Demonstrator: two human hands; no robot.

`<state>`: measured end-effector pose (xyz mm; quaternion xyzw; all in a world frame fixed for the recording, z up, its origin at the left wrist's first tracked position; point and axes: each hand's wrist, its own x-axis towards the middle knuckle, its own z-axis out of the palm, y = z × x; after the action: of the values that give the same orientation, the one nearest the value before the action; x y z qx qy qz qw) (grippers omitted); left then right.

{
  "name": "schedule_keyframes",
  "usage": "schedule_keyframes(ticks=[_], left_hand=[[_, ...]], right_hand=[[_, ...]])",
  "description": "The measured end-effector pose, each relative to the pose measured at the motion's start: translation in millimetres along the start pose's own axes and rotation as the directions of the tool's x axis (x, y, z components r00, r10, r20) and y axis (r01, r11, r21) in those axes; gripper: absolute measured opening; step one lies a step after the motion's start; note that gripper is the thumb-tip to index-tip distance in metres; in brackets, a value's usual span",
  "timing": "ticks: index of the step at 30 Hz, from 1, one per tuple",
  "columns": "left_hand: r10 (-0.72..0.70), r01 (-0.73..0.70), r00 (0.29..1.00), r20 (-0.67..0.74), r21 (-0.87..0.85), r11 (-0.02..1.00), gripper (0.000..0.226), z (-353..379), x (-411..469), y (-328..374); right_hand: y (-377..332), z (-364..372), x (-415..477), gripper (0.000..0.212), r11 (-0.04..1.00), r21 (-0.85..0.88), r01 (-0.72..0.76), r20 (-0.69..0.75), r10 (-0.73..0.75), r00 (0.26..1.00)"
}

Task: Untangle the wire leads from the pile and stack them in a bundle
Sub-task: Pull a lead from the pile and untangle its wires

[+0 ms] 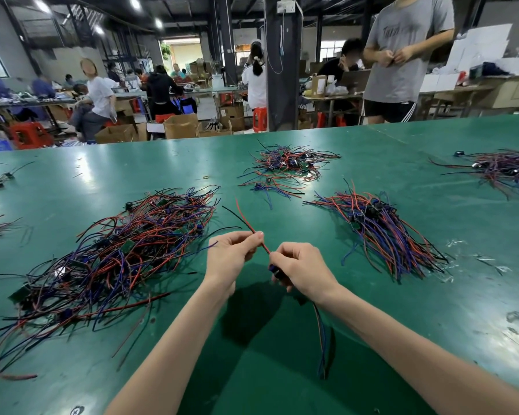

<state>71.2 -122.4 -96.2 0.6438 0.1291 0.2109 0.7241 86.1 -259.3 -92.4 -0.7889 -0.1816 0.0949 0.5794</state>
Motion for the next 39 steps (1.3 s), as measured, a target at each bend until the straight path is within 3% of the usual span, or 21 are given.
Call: schedule_keyframes(ticks=[10, 14, 20, 30, 39], left_hand=[[0.09, -0.074, 0.956, -0.278, 0.067, 0.995, 0.014, -34.3, 25.8, 0.7], [0.178, -0.133, 0.956, -0.235, 0.197, 0.971, 0.008, -34.7, 28.9, -0.7], [0.182, -0.144, 0.953, -0.241, 0.167, 0.975, 0.003, -36.3, 32.3, 1.1], [0.268, -0.195, 0.926, -0.267, 0.273, 0.942, 0.016, -40.1, 34.6, -0.9], [0.266, -0.199, 0.922, -0.281, 0.247, 0.948, 0.025, -39.5, 32.0, 1.6]], right_hand=[[-2.7, 9.1, -12.4, 0.024, 0.986, -0.112, 0.124, 0.048, -0.119, 0.992], [-3.4, 8.6, -12.2, 0.025, 0.982, -0.135, 0.13, 0.043, -0.126, 0.991], [-1.8, 4.4, -11.3, 0.022, 0.983, -0.169, 0.076, 0.032, -0.072, 0.997], [-2.1, 2.4, -6.4, 0.022, 0.983, -0.183, 0.003, 0.055, 0.007, 0.998], [-4.7, 1.2, -8.3, 0.021, 0.988, -0.154, -0.022, 0.076, 0.034, 0.997]])
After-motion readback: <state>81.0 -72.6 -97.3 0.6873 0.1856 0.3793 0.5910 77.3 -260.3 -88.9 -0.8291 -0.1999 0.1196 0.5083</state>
